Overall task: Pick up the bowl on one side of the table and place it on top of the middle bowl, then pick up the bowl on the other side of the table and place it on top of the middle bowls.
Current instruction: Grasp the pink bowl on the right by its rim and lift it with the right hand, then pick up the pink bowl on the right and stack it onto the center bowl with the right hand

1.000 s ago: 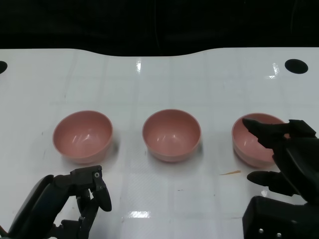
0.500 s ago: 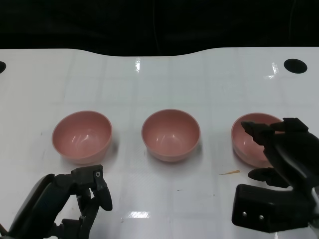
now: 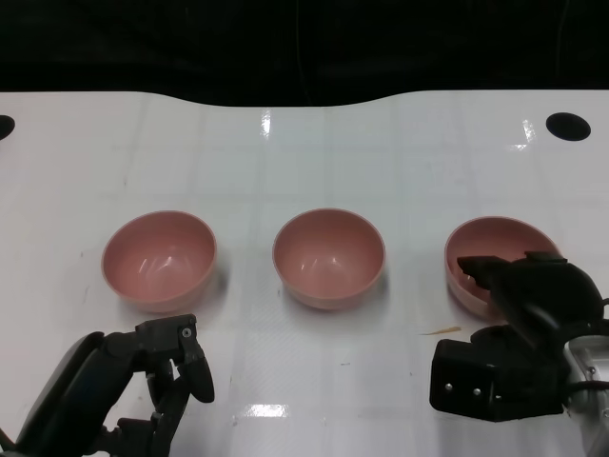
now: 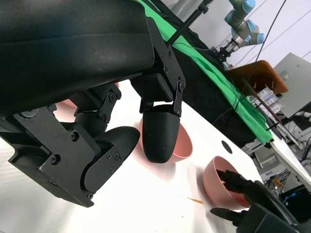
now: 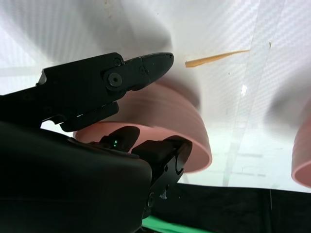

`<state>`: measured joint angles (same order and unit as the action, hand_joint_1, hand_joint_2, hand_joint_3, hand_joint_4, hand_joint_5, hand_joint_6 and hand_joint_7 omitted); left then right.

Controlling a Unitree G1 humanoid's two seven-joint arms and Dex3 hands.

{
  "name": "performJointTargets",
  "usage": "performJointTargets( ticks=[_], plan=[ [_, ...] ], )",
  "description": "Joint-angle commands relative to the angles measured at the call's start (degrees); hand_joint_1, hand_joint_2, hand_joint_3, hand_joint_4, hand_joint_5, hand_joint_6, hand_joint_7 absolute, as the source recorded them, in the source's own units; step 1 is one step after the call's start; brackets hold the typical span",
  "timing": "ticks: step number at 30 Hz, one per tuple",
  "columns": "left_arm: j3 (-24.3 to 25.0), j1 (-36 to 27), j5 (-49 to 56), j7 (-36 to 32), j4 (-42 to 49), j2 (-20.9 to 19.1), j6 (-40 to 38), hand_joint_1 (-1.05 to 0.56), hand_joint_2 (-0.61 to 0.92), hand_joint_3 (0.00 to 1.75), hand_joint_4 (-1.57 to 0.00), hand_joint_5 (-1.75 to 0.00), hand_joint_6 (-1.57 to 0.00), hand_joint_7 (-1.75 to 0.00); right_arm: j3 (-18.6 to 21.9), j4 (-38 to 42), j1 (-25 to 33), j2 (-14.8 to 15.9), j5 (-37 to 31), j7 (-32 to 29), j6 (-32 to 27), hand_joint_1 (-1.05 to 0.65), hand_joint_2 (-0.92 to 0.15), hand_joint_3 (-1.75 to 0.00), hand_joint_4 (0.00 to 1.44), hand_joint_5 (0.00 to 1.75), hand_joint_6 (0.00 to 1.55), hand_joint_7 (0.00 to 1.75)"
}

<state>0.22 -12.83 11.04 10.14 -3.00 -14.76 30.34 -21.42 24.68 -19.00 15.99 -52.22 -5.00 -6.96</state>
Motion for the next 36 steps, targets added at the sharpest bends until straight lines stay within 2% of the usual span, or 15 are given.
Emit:
performJointTargets(
  ticks=[1,4,5,8,9,11,14,19,23,26,27,30,32,33,36],
  plan=[
    [0.48,-0.42,0.06,-0.86,-1.27,-0.4,-0.67,-0.09,0.35,1.42,-0.87,-1.69,-0.8,-1.5,-0.53,3.5,-2.26,0.0,1.82,-2.66,1.98,-0.43,-0.92,-0.07,0.6,0.44,0.57,0.07],
    [0.46,-0.38,0.18,-0.84,-1.54,-0.41,-1.17,-0.09,0.36,1.41,-0.87,-1.69,-0.8,-1.5,-0.62,6.14,-3.43,0.07,3.55,-5.27,4.76,-0.28,-0.92,-0.05,0.8,0.68,0.89,0.12],
    [0.44,-0.27,0.29,-0.89,-1.45,-0.43,-1.23,-0.09,0.36,1.41,-0.87,-1.69,-0.8,-1.5,-0.66,6.89,-3.76,0.1,4.08,-6.14,5.51,-0.21,-0.92,-0.06,0.83,1.08,1.07,0.17],
    [0.34,0.12,0.31,-0.94,-0.85,-0.41,-1.22,-0.08,0.37,1.4,-0.87,-1.68,-0.8,-1.49,-1.34,9.05,-4.82,0.53,4.67,-8.54,7.57,-0.18,-0.91,-0.09,0.88,1.62,1.23,0.26],
    [0.31,0.19,0.39,-0.99,-0.66,-0.38,-1.28,-0.08,0.37,1.39,-0.87,-1.68,-0.8,-1.49,-1.61,9.63,-5.14,0.64,4.6,-9.38,7.85,-0.18,-0.9,-0.14,0.9,1.68,1.16,0.46],
    [0.29,0.32,0.84,-1.24,-0.28,-0.41,-1.18,-0.08,0.37,1.4,-0.87,-1.68,-0.81,-1.49,-1.81,10.3,-5.44,0.73,4.68,-11.4,8.49,-0.19,-0.75,-0.53,0.93,1.73,0.85,1.3],
    [0.19,0.51,1.42,-1.66,-0.03,-0.42,-1.2,-0.08,0.36,1.41,-0.87,-1.68,-0.81,-1.49,-1.42,10.62,-5.66,0.69,5.52,-13.37,9.4,-0.18,-0.57,-0.92,0.96,1.74,0.74,1.7],
    [0.18,1.03,0.83,-1.43,0.33,-0.47,-1.94,-0.07,0.33,1.44,-0.89,-1.66,-0.82,-1.48,-0.67,9.75,-6.32,1.12,6.59,-14.46,9.99,-0.19,-0.57,-0.92,0.91,1.75,0.66,1.73],
    [-0.01,0.89,1.03,-1.62,0.92,-0.41,-1.43,-0.08,0.33,1.45,-0.89,-1.67,-0.81,-1.48,-0.02,8.09,-5.82,1.65,6.82,-15.28,9.88,-0.2,-0.68,-0.63,0.89,1.75,0.75,1.34],
    [-0.2,0.6,1.34,-1.83,0.42,-0.25,-1.5,-0.08,0.33,1.45,-0.89,-1.67,-0.81,-1.48,0.92,4.25,-4.8,2.31,7.34,-15.71,9.89,-0.21,-0.79,-0.3,0.92,1.75,0.97,0.64],
    [-0.23,0.57,1.22,-1.81,0.37,-0.25,-1.52,-0.08,0.33,1.46,-0.89,-1.67,-0.82,-1.48,1.14,3.03,-4.54,2.33,7.33,-15.78,9.71,-0.21,-0.82,-0.25,0.93,1.75,0.92,0.95],
    [-0.06,0.38,0.43,-1.48,0.2,-0.41,-1.54,-0.08,0.33,1.46,-0.88,-1.66,-0.81,-1.47,1.6,-1.27,-3.8,2.31,7.47,-15.43,10.28,-0.2,-0.85,-0.24,0.94,1.75,0.8,1.4],
    [0.03,0.16,-0.27,-1.14,-0.06,-0.51,-1.74,-0.08,0.34,1.45,-0.88,-1.66,-0.81,-1.47,1.82,-3.58,-3.35,2.16,7.97,-15.45,11.32,-0.17,-0.68,-0.55,0.96,1.75,0.79,1.44],
    [0.01,0.04,-0.51,-1.01,-0.24,-0.53,-1.84,-0.07,0.35,1.43,-0.88,-1.66,-0.81,-1.48,1.94,-4.74,-3.15,2.05,8.34,-15.69,12.24,-0.15,-0.59,-0.74,0.95,1.75,0.75,1.6],
    [-0.39,-0.16,-0.64,-0.95,-0.45,-0.44,-1.65,-0.07,0.36,1.41,-0.88,-1.65,-0.81,-1.48,2.12,-8.17,-2.71,1.64,8.94,-15.18,13.36,-0.15,-0.48,-0.98,0.94,1.75,0.74,1.73]
  ],
)
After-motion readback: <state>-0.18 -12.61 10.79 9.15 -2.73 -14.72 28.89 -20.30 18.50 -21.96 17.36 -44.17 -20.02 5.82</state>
